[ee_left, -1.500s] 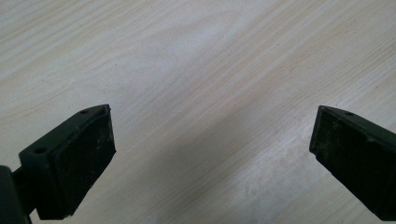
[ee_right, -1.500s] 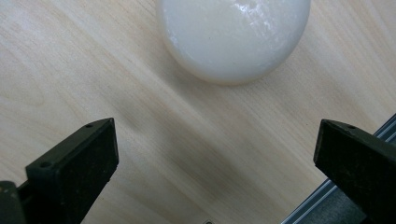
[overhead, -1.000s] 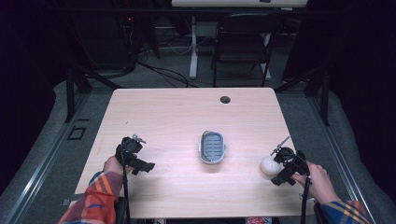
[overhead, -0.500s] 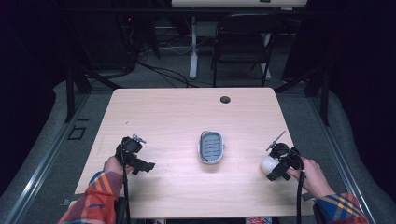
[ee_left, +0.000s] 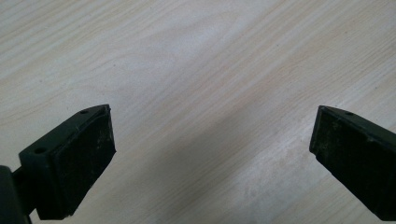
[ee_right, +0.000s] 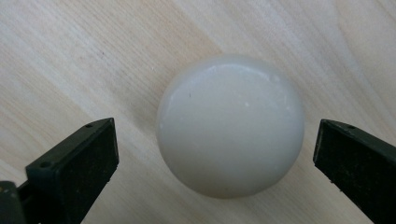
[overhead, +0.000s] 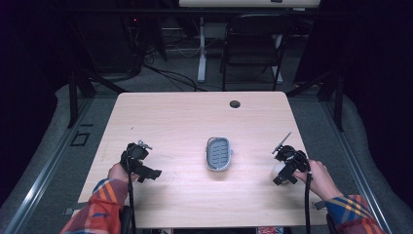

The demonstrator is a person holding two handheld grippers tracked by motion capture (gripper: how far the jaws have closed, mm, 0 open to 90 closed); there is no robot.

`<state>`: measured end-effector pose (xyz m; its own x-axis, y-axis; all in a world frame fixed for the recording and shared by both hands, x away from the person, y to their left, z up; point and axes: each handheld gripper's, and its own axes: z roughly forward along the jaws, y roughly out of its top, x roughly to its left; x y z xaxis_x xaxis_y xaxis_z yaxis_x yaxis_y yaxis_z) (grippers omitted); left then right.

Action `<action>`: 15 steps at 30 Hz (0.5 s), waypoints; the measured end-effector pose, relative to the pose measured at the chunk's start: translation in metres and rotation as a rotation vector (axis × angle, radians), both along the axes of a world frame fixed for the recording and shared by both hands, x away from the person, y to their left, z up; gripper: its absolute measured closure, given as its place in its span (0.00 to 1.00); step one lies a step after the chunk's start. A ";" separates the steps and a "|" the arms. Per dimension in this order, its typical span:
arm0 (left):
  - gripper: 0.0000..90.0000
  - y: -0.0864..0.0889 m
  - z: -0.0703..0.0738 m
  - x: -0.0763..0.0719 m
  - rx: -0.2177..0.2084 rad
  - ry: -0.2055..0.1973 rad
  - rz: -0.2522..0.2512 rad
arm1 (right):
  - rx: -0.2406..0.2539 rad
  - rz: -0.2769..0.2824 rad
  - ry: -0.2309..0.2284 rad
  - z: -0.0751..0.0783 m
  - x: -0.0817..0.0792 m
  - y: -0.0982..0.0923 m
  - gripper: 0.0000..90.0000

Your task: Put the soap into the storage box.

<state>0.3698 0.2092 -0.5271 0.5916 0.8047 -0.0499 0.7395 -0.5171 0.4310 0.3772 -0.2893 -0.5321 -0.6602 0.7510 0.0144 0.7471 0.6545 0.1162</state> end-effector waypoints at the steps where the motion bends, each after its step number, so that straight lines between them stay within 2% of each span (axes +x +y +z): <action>1: 0.00 0.000 0.000 0.000 0.000 0.000 0.000 | 0.030 -0.018 -0.012 -0.003 0.002 0.002 0.00; 2: 0.00 0.000 0.000 0.000 -0.001 0.001 0.000 | 0.030 -0.018 -0.012 -0.003 0.002 0.002 0.00; 3: 0.00 0.000 0.000 0.000 -0.001 0.001 -0.002 | 0.009 0.002 0.008 -0.001 0.004 0.003 0.00; 4: 0.00 0.000 0.000 0.000 -0.001 0.000 -0.003 | 0.008 0.005 0.018 -0.001 0.007 0.004 0.00; 5: 0.00 0.000 0.000 0.000 -0.003 -0.004 -0.001 | 0.039 -0.026 0.000 -0.005 0.006 0.005 0.00; 6: 0.00 0.000 -0.001 0.000 -0.003 -0.003 -0.001 | -0.066 0.073 0.072 0.003 0.015 0.005 0.00; 7: 0.00 0.000 -0.001 0.000 -0.005 -0.003 -0.001 | -0.076 0.080 0.078 0.004 0.016 0.005 0.00; 8: 0.00 0.000 -0.001 0.000 -0.006 -0.005 -0.001 | -0.053 0.055 0.076 0.001 0.015 0.005 0.00; 9: 0.00 0.000 0.000 0.000 -0.007 -0.007 -0.002 | -0.010 0.026 0.067 -0.003 0.013 0.006 0.00; 10: 0.00 0.000 0.000 0.000 -0.009 -0.007 -0.002 | -0.096 0.119 0.127 0.004 0.020 0.006 0.00; 11: 0.00 0.000 0.000 0.000 -0.009 -0.007 -0.002 | -0.019 0.047 0.080 -0.003 0.014 0.007 0.00; 12: 0.00 0.000 0.000 0.000 -0.009 -0.007 -0.003 | -0.104 0.131 0.129 0.004 0.021 0.008 0.00; 14: 0.00 0.000 0.000 0.000 -0.008 -0.004 -0.004 | -0.115 0.132 0.136 0.004 0.022 0.008 0.00; 15: 0.00 0.000 0.000 0.000 -0.008 -0.004 -0.005 | -0.070 0.081 0.104 -0.001 0.018 0.010 0.00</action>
<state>0.3694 0.2095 -0.5271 0.5955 0.8015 -0.0536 0.7352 -0.5170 0.4384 0.3950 -0.2797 -0.5334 -0.7166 0.6966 0.0355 0.6968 0.7172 -0.0076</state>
